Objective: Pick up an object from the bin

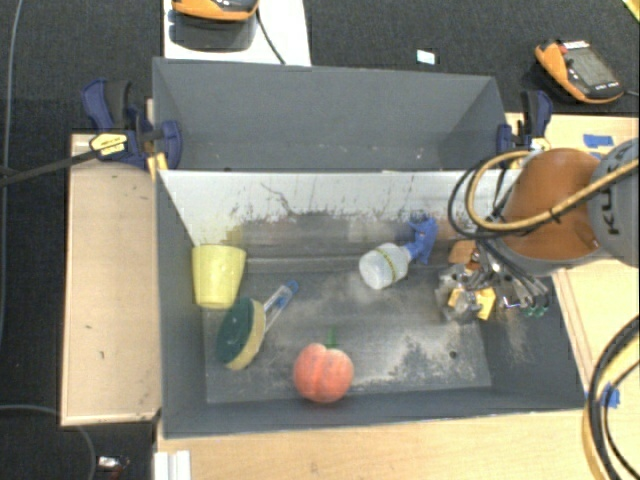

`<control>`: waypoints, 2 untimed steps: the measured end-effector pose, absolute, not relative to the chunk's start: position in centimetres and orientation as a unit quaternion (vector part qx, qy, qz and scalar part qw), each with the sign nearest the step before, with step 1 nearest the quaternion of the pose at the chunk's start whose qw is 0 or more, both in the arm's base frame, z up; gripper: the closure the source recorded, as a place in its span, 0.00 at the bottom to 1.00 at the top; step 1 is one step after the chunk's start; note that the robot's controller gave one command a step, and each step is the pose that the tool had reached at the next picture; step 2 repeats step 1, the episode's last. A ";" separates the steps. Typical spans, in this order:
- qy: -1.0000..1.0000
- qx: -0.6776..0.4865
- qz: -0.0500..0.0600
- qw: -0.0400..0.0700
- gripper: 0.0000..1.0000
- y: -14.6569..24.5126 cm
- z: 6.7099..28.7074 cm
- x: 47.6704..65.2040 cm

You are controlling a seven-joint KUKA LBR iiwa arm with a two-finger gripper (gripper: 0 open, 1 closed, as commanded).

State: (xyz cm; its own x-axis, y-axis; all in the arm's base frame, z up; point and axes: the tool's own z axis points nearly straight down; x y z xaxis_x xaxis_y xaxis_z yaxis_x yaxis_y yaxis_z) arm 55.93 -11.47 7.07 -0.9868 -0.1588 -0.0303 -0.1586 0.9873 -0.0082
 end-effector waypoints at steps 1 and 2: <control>0.986 -0.167 -0.004 0.017 0.00 -13.1 7.1 57.2; 0.986 -0.167 -0.004 0.017 0.00 -13.1 7.1 57.2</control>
Offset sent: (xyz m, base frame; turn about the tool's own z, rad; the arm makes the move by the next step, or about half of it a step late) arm 0.0000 0.0000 0.0000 0.0000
